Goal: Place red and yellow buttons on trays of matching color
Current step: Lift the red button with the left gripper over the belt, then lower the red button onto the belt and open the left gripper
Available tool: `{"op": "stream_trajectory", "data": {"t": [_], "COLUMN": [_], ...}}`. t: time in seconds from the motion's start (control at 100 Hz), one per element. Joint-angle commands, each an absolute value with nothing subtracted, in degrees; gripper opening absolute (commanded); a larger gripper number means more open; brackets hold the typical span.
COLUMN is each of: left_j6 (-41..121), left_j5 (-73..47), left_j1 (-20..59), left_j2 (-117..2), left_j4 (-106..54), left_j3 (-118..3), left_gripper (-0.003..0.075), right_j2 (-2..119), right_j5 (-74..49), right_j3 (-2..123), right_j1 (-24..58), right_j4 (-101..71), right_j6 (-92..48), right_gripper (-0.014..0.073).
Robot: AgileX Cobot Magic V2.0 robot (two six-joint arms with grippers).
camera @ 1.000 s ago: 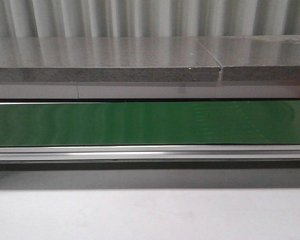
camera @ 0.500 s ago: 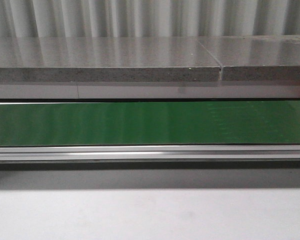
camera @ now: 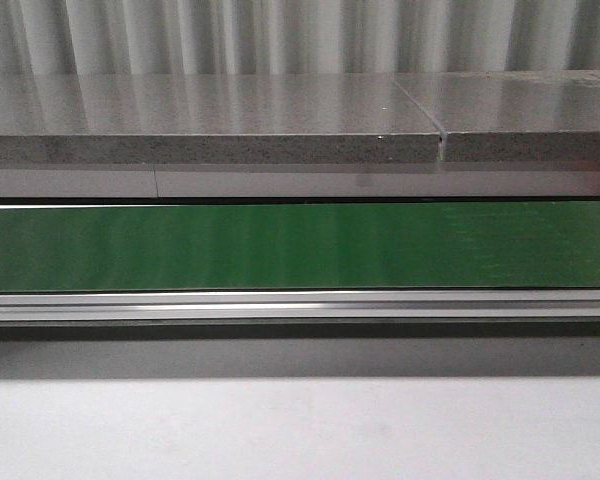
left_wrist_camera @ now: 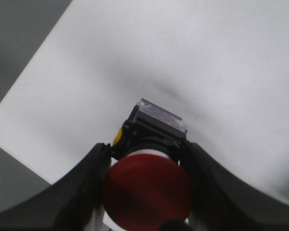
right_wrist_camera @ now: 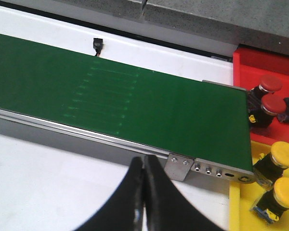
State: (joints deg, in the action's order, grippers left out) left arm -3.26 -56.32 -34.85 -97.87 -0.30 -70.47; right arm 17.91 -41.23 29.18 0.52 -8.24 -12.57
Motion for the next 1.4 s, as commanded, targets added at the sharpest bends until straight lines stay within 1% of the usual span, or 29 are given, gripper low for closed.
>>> {"op": "stream_trajectory", "data": {"t": [0.0,0.11,0.31,0.64,0.81,1.0,1.05,1.09,1.13,1.14,1.17,1.19,1.21,1.22,1.23,1.25,1.3,1.39], "left_j6": [-2.06,-2.08,-2.08,-2.08,-2.08,-2.08,-2.08,-2.08,-2.08,-2.08,-2.08,-2.08,-2.08,-2.08,-2.08,-2.08,-2.08,-2.08], "left_j5": [-56.78,-58.14,-64.75,-64.74,-64.74,-64.86,-64.97,-64.86,-64.63,-64.63,-64.18,-63.93,-63.66,-63.4,-63.4,-63.11,-62.73,-61.56], "left_j1": [-33.21,-30.77,-24.13,-10.67,-7.22,-6.02,-6.02,-6.02,-6.02,-6.02,-6.02,-6.02,-6.02,-6.02,-6.02,-6.02,-6.02,-6.02], "left_j2": [-92.18,-89.73,-88.35,-90.13,-93.68,-96.44,-96.9,-97.31,-97.42,-97.42,-97.42,-97.42,-97.42,-97.42,-97.42,-97.42,-97.42,-97.42], "left_j4": [-0.6,-0.49,-0.49,-0.49,-0.73,-1.32,-2.21,-3.01,-3.45,-3.45,-3.76,-4.04,-4.21,-4.5,-4.5,-4.81,-5.27,-5.92], "left_j3": [-73.02,-75.46,-81.34,-82.22,-82.22,-82.22,-82.22,-82.22,-82.36,-82.36,-82.36,-82.36,-82.49,-82.48,-82.59,-82.59,-83.09,-84.39], "left_gripper": [0.0197,0.0197,0.0197,0.0197,0.0197,0.0205,0.0232,0.0273,0.0342,0.0342,0.0401,0.0425,0.046,0.049,0.049,0.0519,0.0538,0.0536], "right_j2": [18.21,18.21,18.21,18.21,18.21,18.21,18.21,18.21,18.21,18.21,18.21,18.21,18.21,18.21,18.21,18.21,18.21,18.21], "right_j5": [-37.22,-37.22,-37.22,-37.22,-37.22,-37.22,-37.22,-37.22,-37.22,-37.22,-37.22,-37.22,-37.22,-37.22,-37.22,-37.22,-37.22,-37.22], "right_j3": [30.72,30.72,30.72,30.72,30.72,30.72,30.72,30.72,30.72,30.72,30.72,30.72,30.72,30.72,30.72,30.72,30.72,30.72], "right_j1": [0.45,0.45,0.45,0.45,0.45,0.45,0.45,0.45,0.45,0.45,0.45,0.45,0.45,0.45,0.45,0.45,0.45,0.45], "right_j4": [-8.1,-8.1,-8.1,-8.1,-8.1,-8.1,-8.1,-8.1,-8.1,-8.1,-8.1,-8.1,-8.1,-8.1,-8.1,-8.1,-8.1,-8.1], "right_j6": [-13.04,-13.04,-13.04,-13.04,-13.04,-13.04,-13.04,-13.04,-13.04,-13.04,-13.04,-13.04,-13.04,-13.04,-13.04,-13.04,-13.04,-13.04], "right_gripper": [-0.0068,-0.0068,-0.0068,-0.0068,-0.0068,-0.0068,-0.0068,-0.0068,-0.0068,-0.0068,-0.0068,-0.0068,-0.0068,-0.0068,-0.0068,-0.0068,-0.0068,-0.0068]}}
